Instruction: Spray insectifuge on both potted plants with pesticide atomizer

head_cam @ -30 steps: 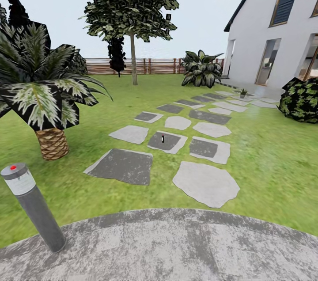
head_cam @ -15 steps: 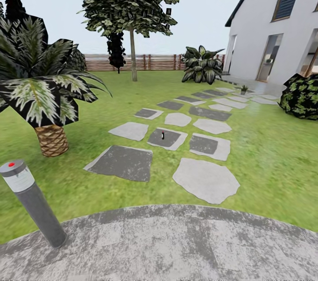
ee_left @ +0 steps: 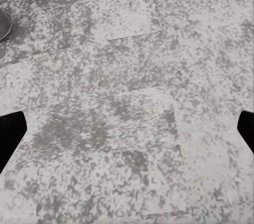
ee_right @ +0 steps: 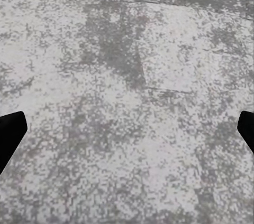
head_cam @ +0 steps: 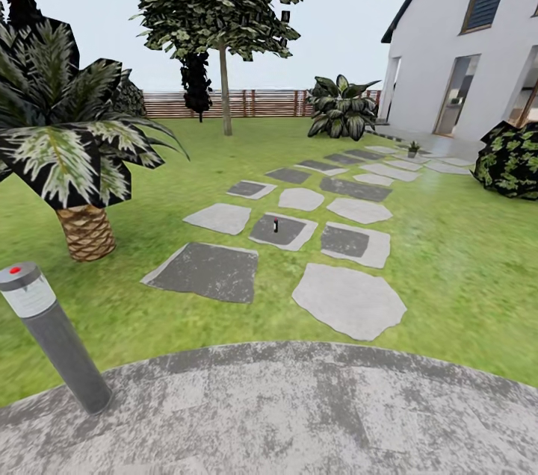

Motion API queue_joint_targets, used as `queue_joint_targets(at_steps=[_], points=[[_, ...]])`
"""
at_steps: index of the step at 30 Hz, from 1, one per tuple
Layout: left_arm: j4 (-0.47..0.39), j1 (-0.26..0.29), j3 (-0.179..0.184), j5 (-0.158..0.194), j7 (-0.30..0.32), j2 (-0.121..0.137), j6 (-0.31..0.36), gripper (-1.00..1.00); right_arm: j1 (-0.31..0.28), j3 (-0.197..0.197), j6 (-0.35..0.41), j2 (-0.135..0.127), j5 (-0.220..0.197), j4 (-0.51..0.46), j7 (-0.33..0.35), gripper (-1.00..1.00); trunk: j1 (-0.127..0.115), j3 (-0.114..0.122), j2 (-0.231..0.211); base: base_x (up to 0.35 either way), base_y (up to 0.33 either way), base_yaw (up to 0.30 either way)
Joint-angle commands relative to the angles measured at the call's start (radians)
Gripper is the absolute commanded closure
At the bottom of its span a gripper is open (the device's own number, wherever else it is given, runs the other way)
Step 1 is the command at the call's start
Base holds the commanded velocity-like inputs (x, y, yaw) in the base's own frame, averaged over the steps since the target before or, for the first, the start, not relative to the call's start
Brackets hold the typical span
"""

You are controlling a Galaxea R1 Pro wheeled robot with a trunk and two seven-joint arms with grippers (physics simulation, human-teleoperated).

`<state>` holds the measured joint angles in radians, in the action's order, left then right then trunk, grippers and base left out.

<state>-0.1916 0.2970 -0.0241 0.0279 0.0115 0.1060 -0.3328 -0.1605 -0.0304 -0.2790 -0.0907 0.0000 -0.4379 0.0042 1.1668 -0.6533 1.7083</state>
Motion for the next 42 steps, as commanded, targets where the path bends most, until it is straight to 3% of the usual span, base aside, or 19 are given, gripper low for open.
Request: queue_joint_targets(at_steps=[1,27,42], points=[[0.001,0.001,-0.002,0.003,0.002,0.0,-0.003,-1.0,-0.001,-0.002,-0.003,0.0,0.0,0.001,0.0,-1.0,0.004,-0.004,0.008,0.0,0.0,0.0],[0.001,0.001,-0.002,0.003,0.002,0.0,-0.003,-1.0,-0.001,0.0,-0.003,0.0,0.0,0.001,0.0,-1.0,0.103,-0.086,0.19,0.0,0.0,-0.002],[0.001,0.001,-0.002,0.003,0.002,0.0,-0.003,-1.0,-0.001,0.0,-0.003,0.0,0.0,0.001,0.0,-1.0,0.161,-0.133,0.295,0.0,0.0,-0.241]])
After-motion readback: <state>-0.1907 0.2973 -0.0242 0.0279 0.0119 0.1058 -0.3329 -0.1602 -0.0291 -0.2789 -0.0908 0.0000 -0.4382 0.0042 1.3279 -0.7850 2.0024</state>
